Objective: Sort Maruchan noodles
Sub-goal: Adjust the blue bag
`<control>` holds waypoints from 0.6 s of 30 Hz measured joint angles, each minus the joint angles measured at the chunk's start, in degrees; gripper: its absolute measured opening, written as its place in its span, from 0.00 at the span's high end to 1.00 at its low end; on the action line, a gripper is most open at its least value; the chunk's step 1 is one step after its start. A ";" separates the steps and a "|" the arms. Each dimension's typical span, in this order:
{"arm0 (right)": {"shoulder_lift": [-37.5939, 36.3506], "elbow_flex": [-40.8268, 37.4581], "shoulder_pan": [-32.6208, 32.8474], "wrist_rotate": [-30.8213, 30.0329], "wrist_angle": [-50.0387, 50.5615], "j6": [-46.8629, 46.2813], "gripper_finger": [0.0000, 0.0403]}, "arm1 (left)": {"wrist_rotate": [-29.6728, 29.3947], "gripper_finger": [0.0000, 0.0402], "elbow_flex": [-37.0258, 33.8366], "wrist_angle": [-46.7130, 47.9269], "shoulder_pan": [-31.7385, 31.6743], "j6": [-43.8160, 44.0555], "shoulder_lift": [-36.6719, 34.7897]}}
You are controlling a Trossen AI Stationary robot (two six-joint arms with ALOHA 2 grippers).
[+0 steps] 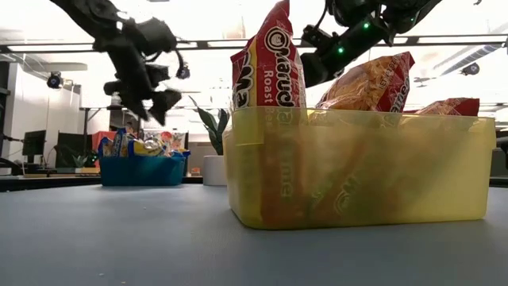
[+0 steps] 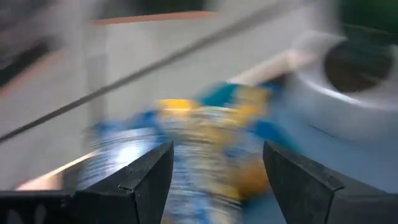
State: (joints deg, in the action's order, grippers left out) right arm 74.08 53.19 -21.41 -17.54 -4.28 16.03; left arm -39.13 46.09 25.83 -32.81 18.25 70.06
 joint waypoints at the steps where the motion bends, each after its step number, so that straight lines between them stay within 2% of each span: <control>1: 0.00 0.00 -0.02 -0.01 0.21 0.00 0.44 | 4.76 0.43 -0.01 -0.33 0.60 -3.54 -0.65; 3: 0.00 0.00 0.00 -0.02 0.76 0.03 0.44 | 12.62 0.43 -1.11 -1.53 1.59 -10.98 -1.69; 4: 0.00 0.00 0.01 -0.02 1.09 0.09 0.44 | 14.50 0.43 -2.15 -2.58 2.04 -14.35 -2.01; 7: 0.00 0.00 -0.02 -0.02 1.17 0.33 0.44 | 18.01 0.44 -6.84 -9.02 2.77 -22.77 -2.42; 10: 0.00 0.00 0.00 -0.02 1.17 0.34 0.44 | 20.99 0.47 -11.87 -19.23 2.67 -26.39 -1.79; 12: 0.00 0.00 0.00 -0.02 1.14 0.31 0.44 | 19.87 0.48 -14.35 -25.39 2.53 -26.76 -1.21; 16: 0.00 0.00 -0.02 -0.02 1.10 0.37 0.44 | 12.69 0.51 -16.54 -33.54 2.23 -26.63 -0.26; 18: 0.00 0.00 -0.01 -0.01 1.09 0.38 0.44 | 12.17 0.52 -17.48 -37.37 1.95 -26.61 0.61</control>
State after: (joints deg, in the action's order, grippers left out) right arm 74.08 53.19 -21.42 -17.55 -3.19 16.42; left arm -26.95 28.60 -11.54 -30.86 -8.36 70.67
